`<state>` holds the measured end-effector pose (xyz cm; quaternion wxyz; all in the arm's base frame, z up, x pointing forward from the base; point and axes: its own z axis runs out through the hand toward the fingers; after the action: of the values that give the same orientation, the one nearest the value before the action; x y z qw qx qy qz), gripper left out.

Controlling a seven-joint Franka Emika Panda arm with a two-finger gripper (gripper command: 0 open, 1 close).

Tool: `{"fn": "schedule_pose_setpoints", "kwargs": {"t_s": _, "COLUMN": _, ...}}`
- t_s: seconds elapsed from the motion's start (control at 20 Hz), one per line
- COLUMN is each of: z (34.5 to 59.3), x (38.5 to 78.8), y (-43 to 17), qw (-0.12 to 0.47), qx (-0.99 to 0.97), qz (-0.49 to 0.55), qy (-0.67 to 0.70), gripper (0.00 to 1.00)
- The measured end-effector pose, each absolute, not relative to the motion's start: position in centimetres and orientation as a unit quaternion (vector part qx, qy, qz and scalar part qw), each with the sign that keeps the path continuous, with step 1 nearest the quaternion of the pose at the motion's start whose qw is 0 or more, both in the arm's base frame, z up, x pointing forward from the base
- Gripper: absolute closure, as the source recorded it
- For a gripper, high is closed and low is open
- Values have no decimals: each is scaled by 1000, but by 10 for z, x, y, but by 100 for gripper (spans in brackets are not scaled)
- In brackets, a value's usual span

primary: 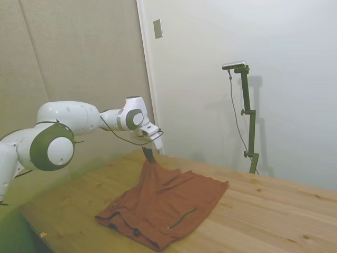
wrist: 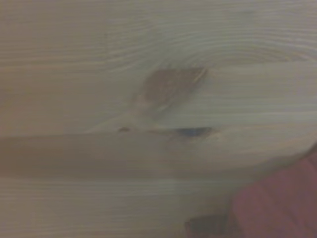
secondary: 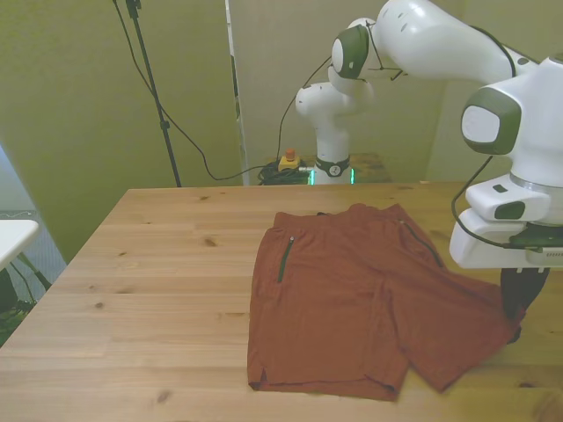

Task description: Unfold the shorts

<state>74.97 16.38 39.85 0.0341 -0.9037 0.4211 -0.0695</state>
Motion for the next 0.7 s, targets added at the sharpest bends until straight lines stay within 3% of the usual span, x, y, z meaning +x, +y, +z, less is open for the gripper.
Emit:
{"fn": "schedule_pose_setpoints", "kwargs": {"t_s": 0.3, "z": 378, "x": 741, "y": 204, "qw": 22, "qx": -914, "qz": -63, "qy": 401, "gripper": 0}}
{"fn": "schedule_pose_setpoints", "kwargs": {"t_s": 0.7, "z": 389, "x": 743, "y": 207, "qw": 27, "qx": -914, "qz": -69, "qy": 400, "gripper": 0}}
